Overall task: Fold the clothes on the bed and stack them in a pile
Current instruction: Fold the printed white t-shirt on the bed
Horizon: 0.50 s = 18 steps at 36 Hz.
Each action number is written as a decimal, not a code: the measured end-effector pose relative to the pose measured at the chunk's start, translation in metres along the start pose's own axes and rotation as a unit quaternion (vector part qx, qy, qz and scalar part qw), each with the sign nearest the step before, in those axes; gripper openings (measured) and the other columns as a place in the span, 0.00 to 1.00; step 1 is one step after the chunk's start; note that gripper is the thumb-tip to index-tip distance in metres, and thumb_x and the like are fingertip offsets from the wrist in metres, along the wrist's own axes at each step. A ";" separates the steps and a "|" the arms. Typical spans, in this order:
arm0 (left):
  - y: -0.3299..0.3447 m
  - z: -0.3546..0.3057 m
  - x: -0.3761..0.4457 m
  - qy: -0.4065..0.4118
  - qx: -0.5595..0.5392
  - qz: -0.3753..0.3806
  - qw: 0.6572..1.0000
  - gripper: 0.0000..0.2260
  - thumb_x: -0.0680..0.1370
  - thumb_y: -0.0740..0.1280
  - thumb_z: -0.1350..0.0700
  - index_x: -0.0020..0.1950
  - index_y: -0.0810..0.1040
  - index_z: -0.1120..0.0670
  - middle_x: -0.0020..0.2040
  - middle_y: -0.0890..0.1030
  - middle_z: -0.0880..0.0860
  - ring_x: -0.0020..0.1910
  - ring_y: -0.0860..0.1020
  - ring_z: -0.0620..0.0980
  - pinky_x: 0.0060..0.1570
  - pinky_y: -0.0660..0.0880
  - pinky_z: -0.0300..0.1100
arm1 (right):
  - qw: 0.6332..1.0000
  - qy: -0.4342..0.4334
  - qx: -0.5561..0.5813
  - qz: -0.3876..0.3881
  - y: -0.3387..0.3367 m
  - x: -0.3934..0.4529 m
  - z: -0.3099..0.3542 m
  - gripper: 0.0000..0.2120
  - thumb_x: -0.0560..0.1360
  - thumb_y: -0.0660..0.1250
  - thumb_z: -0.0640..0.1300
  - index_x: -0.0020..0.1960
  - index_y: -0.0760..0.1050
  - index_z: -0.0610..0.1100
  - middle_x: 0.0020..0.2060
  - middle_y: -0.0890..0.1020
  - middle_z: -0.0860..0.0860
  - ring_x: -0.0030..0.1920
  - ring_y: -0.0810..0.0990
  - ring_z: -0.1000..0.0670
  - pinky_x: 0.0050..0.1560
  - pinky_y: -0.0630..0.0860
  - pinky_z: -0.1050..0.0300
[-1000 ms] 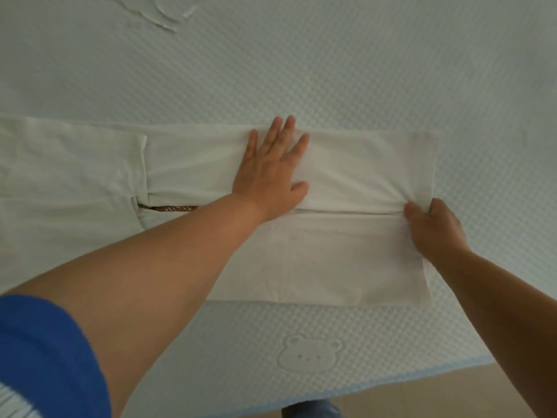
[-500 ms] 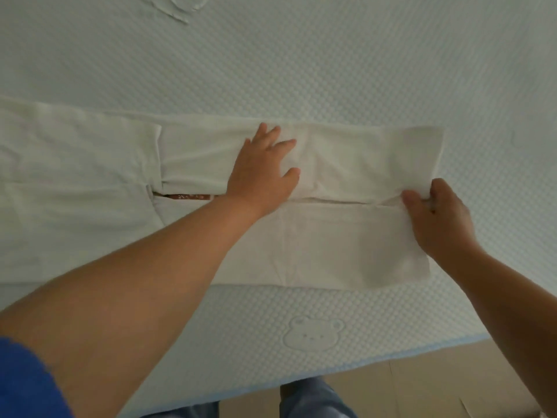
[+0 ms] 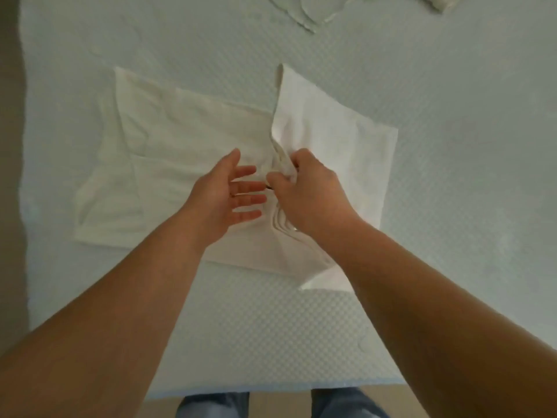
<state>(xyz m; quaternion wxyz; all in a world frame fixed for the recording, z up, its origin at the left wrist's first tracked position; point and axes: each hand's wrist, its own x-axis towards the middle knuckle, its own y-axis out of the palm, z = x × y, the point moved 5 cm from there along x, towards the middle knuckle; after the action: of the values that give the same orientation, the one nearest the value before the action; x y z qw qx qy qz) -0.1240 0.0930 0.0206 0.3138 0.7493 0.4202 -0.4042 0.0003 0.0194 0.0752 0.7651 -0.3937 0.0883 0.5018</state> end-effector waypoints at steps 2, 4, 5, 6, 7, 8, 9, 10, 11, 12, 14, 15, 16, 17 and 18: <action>-0.012 0.001 0.006 -0.027 -0.008 0.024 0.999 0.23 0.78 0.55 0.37 0.55 0.78 0.54 0.32 0.81 0.49 0.33 0.81 0.47 0.35 0.76 0.41 | 0.997 0.037 0.023 0.062 0.036 0.008 0.005 0.18 0.74 0.65 0.56 0.57 0.67 0.46 0.45 0.80 0.50 0.44 0.80 0.49 0.43 0.77 0.58; -0.018 0.003 0.011 -0.042 0.003 0.030 0.999 0.25 0.77 0.54 0.36 0.56 0.79 0.53 0.40 0.84 0.50 0.39 0.82 0.49 0.41 0.76 0.44 | 0.994 0.066 0.022 0.083 0.057 0.008 0.002 0.26 0.73 0.65 0.59 0.64 0.66 0.47 0.50 0.79 0.51 0.48 0.79 0.49 0.46 0.76 0.54; -0.020 0.003 0.013 -0.040 0.016 0.021 0.999 0.23 0.77 0.56 0.36 0.54 0.80 0.52 0.43 0.85 0.51 0.41 0.83 0.49 0.41 0.76 0.44 | 0.995 0.068 0.019 0.070 0.060 0.005 -0.001 0.26 0.73 0.64 0.59 0.65 0.66 0.47 0.50 0.78 0.54 0.49 0.79 0.50 0.47 0.77 0.54; -0.021 0.003 0.014 -0.028 0.037 0.005 0.999 0.21 0.76 0.59 0.37 0.52 0.81 0.52 0.44 0.85 0.52 0.40 0.83 0.50 0.41 0.77 0.44 | 0.997 0.064 0.011 0.047 0.059 0.002 -0.006 0.24 0.73 0.64 0.58 0.65 0.67 0.48 0.50 0.77 0.55 0.50 0.78 0.51 0.49 0.76 0.54; -0.020 0.002 0.016 -0.003 0.071 -0.015 0.997 0.18 0.75 0.62 0.39 0.50 0.81 0.52 0.44 0.85 0.52 0.41 0.83 0.51 0.40 0.78 0.45 | 0.998 0.056 -0.006 0.018 0.054 -0.003 -0.013 0.22 0.74 0.64 0.57 0.64 0.68 0.49 0.51 0.76 0.56 0.52 0.77 0.52 0.52 0.76 0.54; -0.018 0.000 0.018 0.029 0.122 -0.033 0.992 0.17 0.74 0.65 0.41 0.50 0.81 0.52 0.44 0.85 0.53 0.42 0.83 0.52 0.42 0.79 0.47 | 0.998 0.045 -0.029 -0.015 0.048 -0.008 -0.021 0.20 0.74 0.64 0.56 0.63 0.69 0.49 0.52 0.76 0.55 0.54 0.76 0.53 0.55 0.74 0.56; -0.015 -0.002 0.020 0.067 0.186 -0.052 0.979 0.16 0.73 0.67 0.42 0.50 0.80 0.53 0.45 0.84 0.54 0.44 0.82 0.53 0.45 0.79 0.48 | 0.996 0.031 -0.059 -0.051 0.040 -0.014 -0.031 0.20 0.75 0.64 0.54 0.63 0.69 0.48 0.55 0.75 0.54 0.57 0.74 0.52 0.57 0.70 0.58; -0.012 -0.003 0.021 0.106 0.244 -0.076 0.961 0.16 0.72 0.68 0.42 0.50 0.79 0.54 0.45 0.83 0.53 0.45 0.81 0.53 0.45 0.78 0.47 | 0.992 0.017 -0.093 -0.086 0.030 -0.019 -0.041 0.20 0.75 0.64 0.53 0.64 0.69 0.47 0.58 0.74 0.53 0.61 0.71 0.51 0.60 0.65 0.59; -0.008 -0.004 0.020 0.140 0.286 -0.101 0.943 0.16 0.72 0.69 0.44 0.51 0.79 0.55 0.46 0.82 0.51 0.46 0.81 0.52 0.43 0.76 0.44 | 0.985 0.006 -0.129 -0.119 0.020 -0.024 -0.050 0.20 0.75 0.63 0.53 0.65 0.69 0.46 0.62 0.72 0.52 0.64 0.67 0.50 0.62 0.61 0.58; -0.005 -0.003 0.019 0.163 0.318 -0.120 0.926 0.16 0.72 0.69 0.45 0.52 0.78 0.55 0.47 0.81 0.51 0.47 0.80 0.52 0.43 0.73 0.42 | 0.976 0.001 -0.165 -0.143 0.011 -0.027 -0.060 0.22 0.75 0.63 0.53 0.66 0.68 0.46 0.65 0.69 0.50 0.68 0.63 0.49 0.65 0.57 0.57; 0.002 0.000 0.018 0.190 0.364 -0.151 0.900 0.15 0.74 0.68 0.48 0.56 0.76 0.56 0.52 0.80 0.53 0.53 0.77 0.55 0.45 0.68 0.41 | 0.962 0.022 -0.227 -0.151 -0.004 -0.030 -0.086 0.27 0.76 0.61 0.53 0.72 0.62 0.45 0.72 0.62 0.48 0.73 0.54 0.48 0.70 0.49 0.54; 0.003 0.001 0.018 0.198 0.380 -0.165 0.888 0.15 0.74 0.67 0.49 0.56 0.75 0.56 0.54 0.80 0.55 0.54 0.76 0.56 0.46 0.67 0.41 | 0.959 0.048 -0.245 -0.138 -0.008 -0.030 -0.100 0.29 0.77 0.59 0.55 0.74 0.57 0.46 0.75 0.57 0.48 0.75 0.50 0.48 0.71 0.45 0.54; 0.005 0.001 0.017 0.209 0.390 -0.178 0.879 0.13 0.75 0.66 0.51 0.55 0.75 0.57 0.54 0.79 0.56 0.55 0.76 0.57 0.46 0.66 0.41 | 0.957 0.075 -0.255 -0.119 -0.011 -0.031 -0.115 0.31 0.77 0.57 0.56 0.76 0.52 0.47 0.76 0.51 0.48 0.75 0.45 0.49 0.72 0.42 0.53; 0.006 0.000 0.015 0.226 0.396 -0.191 0.870 0.12 0.75 0.65 0.51 0.54 0.75 0.57 0.53 0.80 0.57 0.54 0.76 0.58 0.44 0.64 0.41 | 0.955 0.090 -0.264 -0.100 -0.011 -0.033 -0.127 0.33 0.78 0.55 0.58 0.77 0.47 0.48 0.77 0.47 0.49 0.75 0.42 0.49 0.72 0.40 0.53; 0.007 -0.002 0.013 0.249 0.397 -0.202 0.860 0.10 0.76 0.65 0.52 0.52 0.75 0.58 0.51 0.80 0.58 0.53 0.76 0.59 0.42 0.63 0.41 | 0.954 0.090 -0.271 -0.089 -0.011 -0.035 -0.136 0.34 0.78 0.53 0.59 0.77 0.43 0.48 0.77 0.44 0.49 0.75 0.40 0.50 0.72 0.39 0.52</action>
<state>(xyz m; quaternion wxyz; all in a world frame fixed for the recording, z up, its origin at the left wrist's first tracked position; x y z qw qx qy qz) -0.1131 0.0958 0.0111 -0.2138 0.7848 0.4305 -0.3912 0.0279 -0.1007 0.0079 0.6597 -0.6363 -0.0178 0.3996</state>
